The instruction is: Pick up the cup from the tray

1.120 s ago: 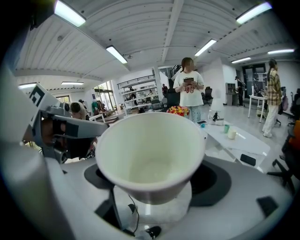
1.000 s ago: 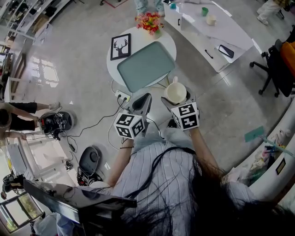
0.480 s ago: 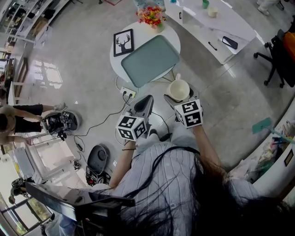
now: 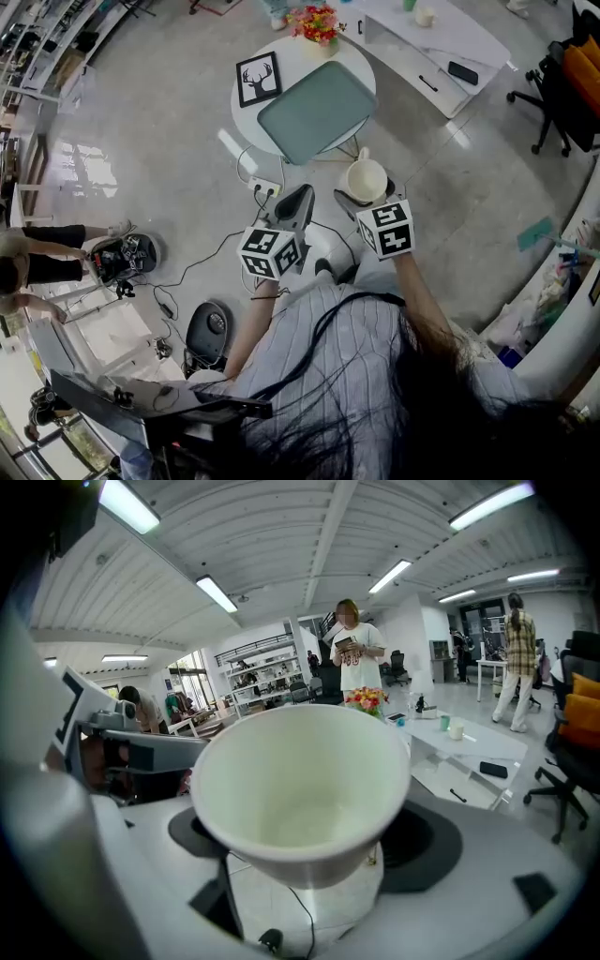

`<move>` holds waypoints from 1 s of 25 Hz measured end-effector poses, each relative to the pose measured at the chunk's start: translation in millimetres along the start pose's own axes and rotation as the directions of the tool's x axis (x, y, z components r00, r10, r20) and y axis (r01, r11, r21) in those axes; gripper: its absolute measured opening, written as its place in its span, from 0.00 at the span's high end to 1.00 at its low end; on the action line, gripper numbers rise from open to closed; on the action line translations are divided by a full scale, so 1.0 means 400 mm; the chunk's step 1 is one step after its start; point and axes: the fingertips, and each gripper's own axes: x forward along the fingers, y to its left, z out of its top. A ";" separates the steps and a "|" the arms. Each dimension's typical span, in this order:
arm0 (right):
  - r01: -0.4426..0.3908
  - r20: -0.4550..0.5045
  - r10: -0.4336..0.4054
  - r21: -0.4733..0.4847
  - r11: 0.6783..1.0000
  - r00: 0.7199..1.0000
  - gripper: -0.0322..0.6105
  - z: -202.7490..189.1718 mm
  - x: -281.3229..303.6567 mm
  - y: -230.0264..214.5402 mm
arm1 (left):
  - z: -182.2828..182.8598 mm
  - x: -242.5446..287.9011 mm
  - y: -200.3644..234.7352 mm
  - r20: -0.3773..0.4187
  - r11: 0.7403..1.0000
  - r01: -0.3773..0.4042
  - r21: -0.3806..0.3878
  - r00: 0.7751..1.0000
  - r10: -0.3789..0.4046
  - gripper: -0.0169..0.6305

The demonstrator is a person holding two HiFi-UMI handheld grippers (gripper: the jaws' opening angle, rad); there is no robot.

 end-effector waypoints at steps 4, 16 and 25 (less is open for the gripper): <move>0.023 0.013 -0.023 0.007 1.000 1.000 0.29 -0.010 -0.007 0.080 | -0.018 -0.063 0.021 0.004 0.999 0.033 0.010 0.999 -0.033 0.95; 0.071 0.017 -0.072 0.040 0.997 0.997 0.29 -0.081 -0.059 0.272 | -0.073 -0.234 0.049 0.025 0.995 0.102 0.019 0.994 -0.103 0.95; 0.091 0.012 -0.092 0.019 0.996 0.996 0.29 -0.125 -0.113 0.339 | -0.106 -0.302 0.017 0.051 0.991 0.132 0.023 0.990 -0.133 0.95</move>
